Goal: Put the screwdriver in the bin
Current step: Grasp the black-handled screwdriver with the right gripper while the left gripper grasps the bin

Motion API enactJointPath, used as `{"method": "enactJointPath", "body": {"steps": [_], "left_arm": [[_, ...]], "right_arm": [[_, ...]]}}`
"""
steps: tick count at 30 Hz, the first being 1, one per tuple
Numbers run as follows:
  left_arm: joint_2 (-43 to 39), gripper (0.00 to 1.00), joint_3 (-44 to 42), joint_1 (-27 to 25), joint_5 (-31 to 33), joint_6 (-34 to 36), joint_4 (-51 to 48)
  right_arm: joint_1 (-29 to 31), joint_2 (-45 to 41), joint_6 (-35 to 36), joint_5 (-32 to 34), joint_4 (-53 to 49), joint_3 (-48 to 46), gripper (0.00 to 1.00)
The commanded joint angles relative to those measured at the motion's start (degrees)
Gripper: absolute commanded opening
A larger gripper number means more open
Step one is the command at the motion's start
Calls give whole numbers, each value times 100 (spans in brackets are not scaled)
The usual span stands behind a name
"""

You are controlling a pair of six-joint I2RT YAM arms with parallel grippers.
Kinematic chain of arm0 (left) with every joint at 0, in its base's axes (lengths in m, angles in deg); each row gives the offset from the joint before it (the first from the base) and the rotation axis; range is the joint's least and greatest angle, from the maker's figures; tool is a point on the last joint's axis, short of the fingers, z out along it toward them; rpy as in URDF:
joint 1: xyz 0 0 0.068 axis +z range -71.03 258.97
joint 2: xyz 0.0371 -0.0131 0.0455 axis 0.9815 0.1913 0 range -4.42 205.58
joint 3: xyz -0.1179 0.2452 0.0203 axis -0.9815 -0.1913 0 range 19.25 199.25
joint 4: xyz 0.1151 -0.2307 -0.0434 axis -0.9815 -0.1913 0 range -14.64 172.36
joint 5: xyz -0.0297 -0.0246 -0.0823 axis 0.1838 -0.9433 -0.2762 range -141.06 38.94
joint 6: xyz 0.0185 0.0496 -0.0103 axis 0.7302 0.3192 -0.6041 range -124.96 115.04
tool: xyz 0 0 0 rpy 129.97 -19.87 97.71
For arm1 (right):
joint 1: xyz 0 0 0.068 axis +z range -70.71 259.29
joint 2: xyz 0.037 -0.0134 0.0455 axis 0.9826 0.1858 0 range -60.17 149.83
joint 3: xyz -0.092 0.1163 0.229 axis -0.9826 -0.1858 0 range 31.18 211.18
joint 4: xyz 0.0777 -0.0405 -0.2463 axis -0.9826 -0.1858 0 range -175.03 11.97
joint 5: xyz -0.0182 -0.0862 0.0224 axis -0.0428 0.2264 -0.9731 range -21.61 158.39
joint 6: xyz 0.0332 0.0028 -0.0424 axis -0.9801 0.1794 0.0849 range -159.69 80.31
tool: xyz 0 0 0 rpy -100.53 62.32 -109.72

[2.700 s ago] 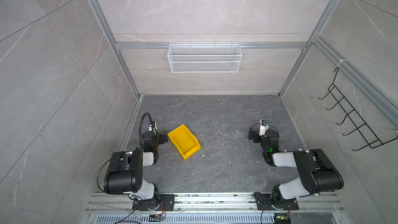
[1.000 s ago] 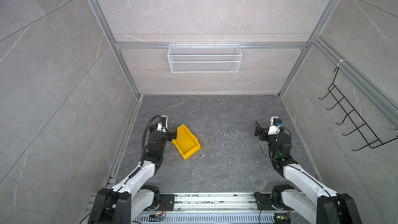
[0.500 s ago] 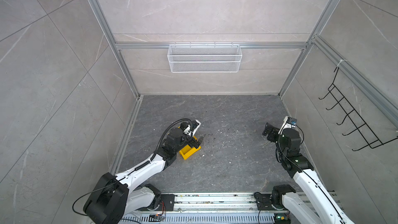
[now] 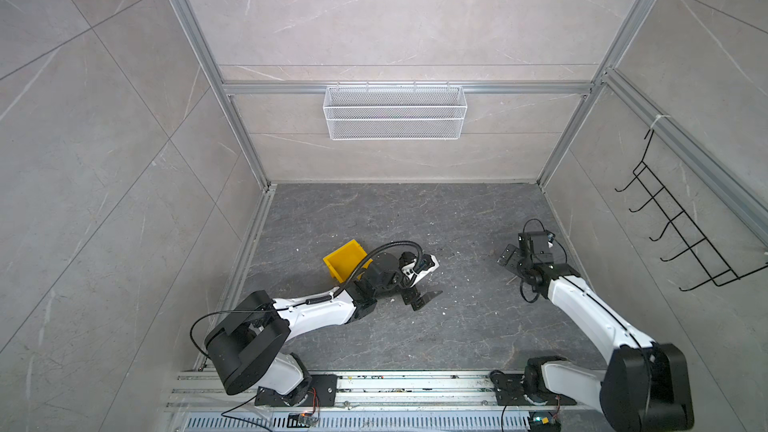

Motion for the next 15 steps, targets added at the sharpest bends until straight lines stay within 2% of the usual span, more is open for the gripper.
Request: {"method": "enactJointPath", "body": {"steps": [1, 12, 14, 15], "left_arm": [[73, 100, 180, -90, -154, -57, 296], [100, 100, 166, -169, -41, -43, 278], [99, 100, 175, -171, -29, -24, 273], [105, 100, 176, -165, -21, -28, 272]], "right_arm": [[-133, 558, -404, -133, -571, 364, 97], [-801, 1482, -850, -1114, -287, 423, 90], [-918, 1634, -858, -1197, -275, 448, 82], [-944, 1687, -857, -1202, -276, 460, 81]]}}
